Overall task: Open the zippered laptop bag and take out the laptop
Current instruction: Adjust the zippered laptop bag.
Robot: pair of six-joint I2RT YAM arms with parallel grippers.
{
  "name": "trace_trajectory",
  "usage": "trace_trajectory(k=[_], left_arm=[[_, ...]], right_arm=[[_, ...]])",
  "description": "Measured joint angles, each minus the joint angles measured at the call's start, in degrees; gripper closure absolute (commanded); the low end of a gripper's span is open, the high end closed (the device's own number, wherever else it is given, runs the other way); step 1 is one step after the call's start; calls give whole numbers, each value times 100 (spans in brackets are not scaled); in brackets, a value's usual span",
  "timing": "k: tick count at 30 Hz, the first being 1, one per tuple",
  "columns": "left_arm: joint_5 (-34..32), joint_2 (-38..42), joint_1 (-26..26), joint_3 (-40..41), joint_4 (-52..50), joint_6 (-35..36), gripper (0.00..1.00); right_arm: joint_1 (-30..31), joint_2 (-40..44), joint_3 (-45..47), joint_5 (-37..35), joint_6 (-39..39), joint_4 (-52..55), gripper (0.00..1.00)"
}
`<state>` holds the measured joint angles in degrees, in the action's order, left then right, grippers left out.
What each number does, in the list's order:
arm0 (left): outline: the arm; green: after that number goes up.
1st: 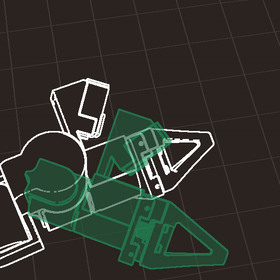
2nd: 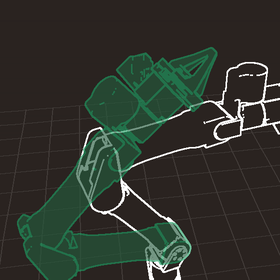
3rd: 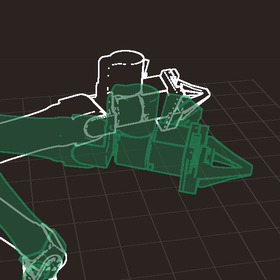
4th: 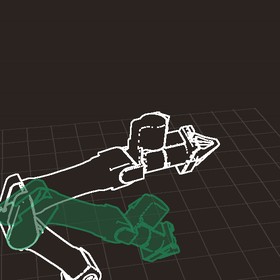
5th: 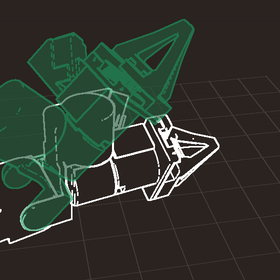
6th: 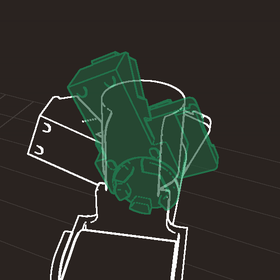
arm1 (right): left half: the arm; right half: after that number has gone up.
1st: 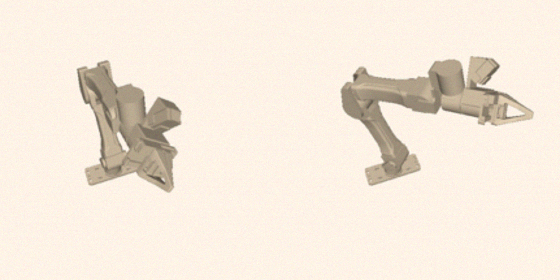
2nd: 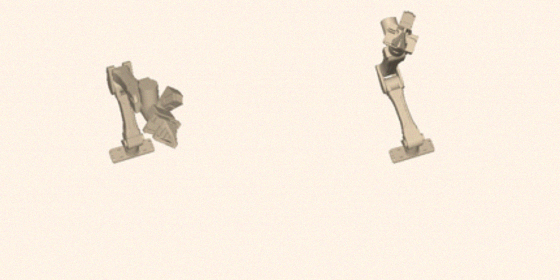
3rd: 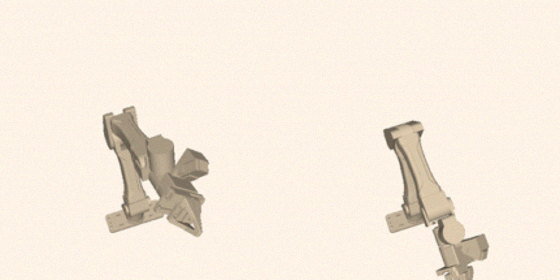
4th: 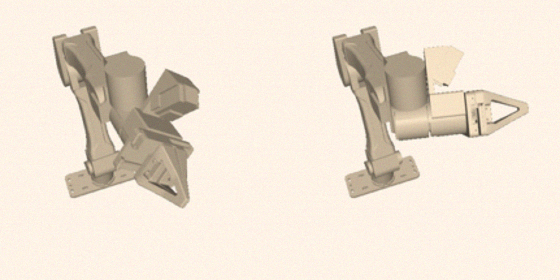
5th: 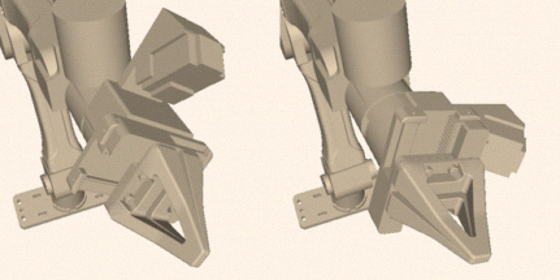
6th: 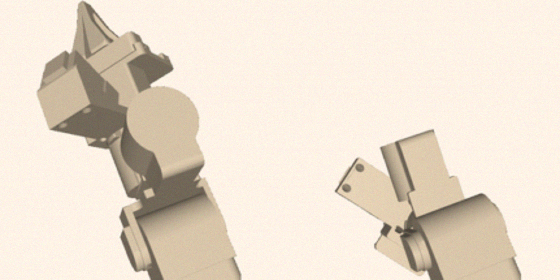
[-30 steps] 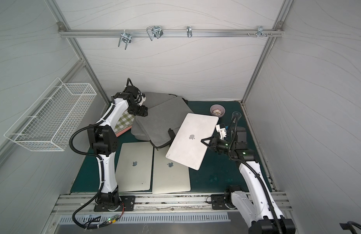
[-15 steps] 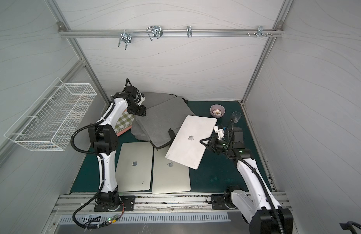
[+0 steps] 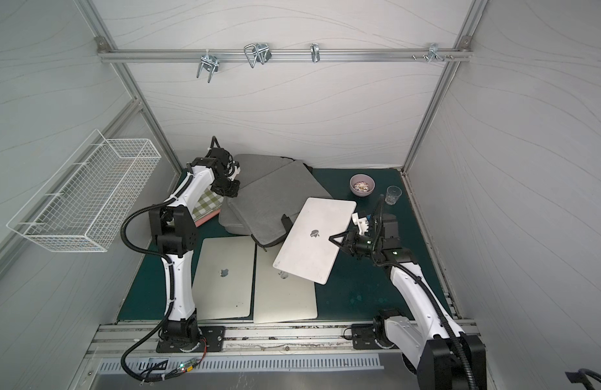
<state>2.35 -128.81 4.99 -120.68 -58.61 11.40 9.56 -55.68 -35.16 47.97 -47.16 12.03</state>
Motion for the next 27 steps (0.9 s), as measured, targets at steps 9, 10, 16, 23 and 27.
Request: trace_trajectory(k=[9, 10, 16, 23, 27], left_arm=[[-107, 186, 0, 219, 39, -166, 100], [-127, 236, 0, 254, 13, -236, 100], [120, 1021, -26, 1062, 96, -1045, 100], [308, 2404, -205, 2474, 636, -2391, 100], [522, 3064, -605, 3506, 1209, -3224, 100]], right_arm=[[44, -9, 0, -46, -2, -170, 100], [46, -9, 0, -59, -2, -173, 100], [46, -42, -2, -107, 0, -175, 100], [46, -229, -15, -151, -2, -247, 100], [46, -286, -24, -155, -26, -330, 100]])
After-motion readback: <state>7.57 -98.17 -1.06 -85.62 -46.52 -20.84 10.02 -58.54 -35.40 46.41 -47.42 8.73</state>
